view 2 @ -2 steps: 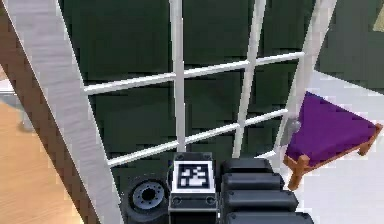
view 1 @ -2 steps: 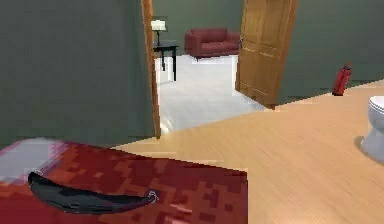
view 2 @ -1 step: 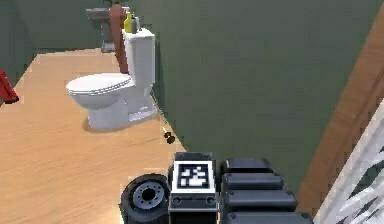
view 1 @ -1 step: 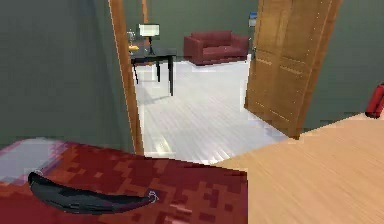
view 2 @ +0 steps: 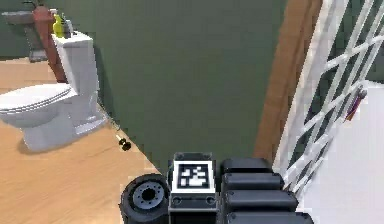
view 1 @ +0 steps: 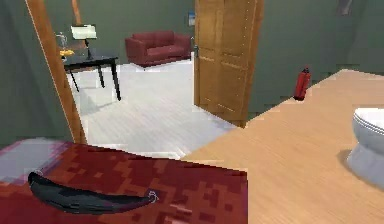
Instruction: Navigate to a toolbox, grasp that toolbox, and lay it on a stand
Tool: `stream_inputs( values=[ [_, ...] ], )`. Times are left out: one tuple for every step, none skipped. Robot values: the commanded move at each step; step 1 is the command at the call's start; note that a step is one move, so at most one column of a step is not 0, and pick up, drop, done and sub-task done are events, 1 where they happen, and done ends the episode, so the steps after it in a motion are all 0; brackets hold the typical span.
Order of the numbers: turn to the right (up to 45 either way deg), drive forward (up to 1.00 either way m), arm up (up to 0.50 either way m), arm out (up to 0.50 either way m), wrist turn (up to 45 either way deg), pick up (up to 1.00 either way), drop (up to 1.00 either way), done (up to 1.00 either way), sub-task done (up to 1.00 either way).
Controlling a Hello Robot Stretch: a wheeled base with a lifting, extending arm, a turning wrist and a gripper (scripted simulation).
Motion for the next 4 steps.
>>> stream_inputs(
  values=[
    [0.0, 1.00, 0.00, 0.00, 0.0, 0.00, 0.00, 0.00, 0.00],
    [0.0, 0.60, 0.00, 0.00, 0.0, 0.00, 0.00, 0.00, 0.00],
    [-24.0, 0.00, 0.00, 0.00, 0.0, 0.00, 0.00, 0.00, 0.00],
    [0.0, 1.00, 0.00, 0.00, 0.0, 0.00, 0.00, 0.00, 0.00]
  ],
)
